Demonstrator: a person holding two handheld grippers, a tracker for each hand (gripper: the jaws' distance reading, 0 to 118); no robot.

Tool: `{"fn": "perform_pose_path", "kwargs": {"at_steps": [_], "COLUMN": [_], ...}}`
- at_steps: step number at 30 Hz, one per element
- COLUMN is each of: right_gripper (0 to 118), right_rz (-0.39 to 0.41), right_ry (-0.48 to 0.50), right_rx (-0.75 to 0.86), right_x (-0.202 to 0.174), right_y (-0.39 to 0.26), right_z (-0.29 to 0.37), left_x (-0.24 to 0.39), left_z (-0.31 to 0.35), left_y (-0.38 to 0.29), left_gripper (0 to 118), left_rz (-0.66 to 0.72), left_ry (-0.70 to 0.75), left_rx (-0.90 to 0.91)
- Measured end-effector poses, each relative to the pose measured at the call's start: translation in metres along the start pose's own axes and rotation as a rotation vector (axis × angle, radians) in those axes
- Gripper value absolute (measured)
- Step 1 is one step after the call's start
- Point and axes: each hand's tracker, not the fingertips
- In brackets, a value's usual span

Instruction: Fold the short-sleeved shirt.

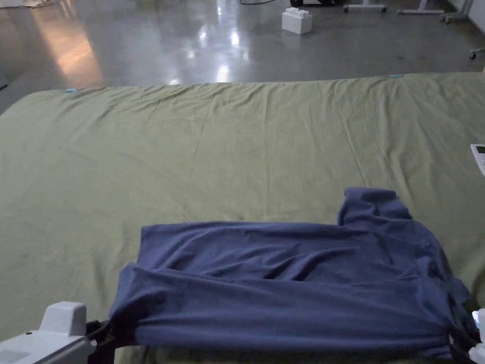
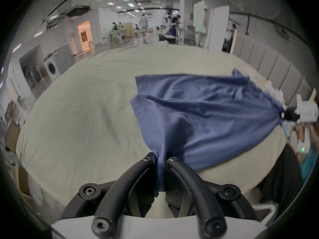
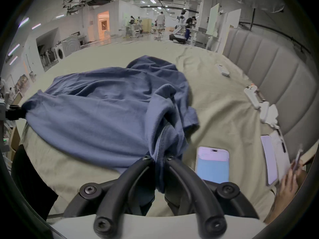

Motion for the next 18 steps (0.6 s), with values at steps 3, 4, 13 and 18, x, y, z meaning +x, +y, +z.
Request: {"fn": "perform_pose_path", "kwargs": {"at_steps": [3,4,13,18], "right_gripper": [7,7,7,51], "right_rz": [0.002,0.003,0.057,0.037], "right_ry": [0.009,0.012,-0.007,-0.076], "right_rx": [-0.018,-0.027,-0.082,0.022], "right_x": [-0.006,-0.007,-0.02,-0.009], "right_y": [-0.02,-0.026,-0.039,-0.034], "right_z": [0.016,0.021,0.017,0.048], "left_x": [-0.001,-0.003,-0.005,0.001], "left_z": [0.011,0.013,0.011,0.058], "left_y": [-0.023,-0.032,-0.061,-0.038], "left_gripper": [9,9,9,69], "left_rz": [-0.045,-0.044,-0.055,-0.054], "left_ry": [0.009,0.011,0.019,0.056], "left_rx": [-0.036,-0.044,0.002,0.17]}}
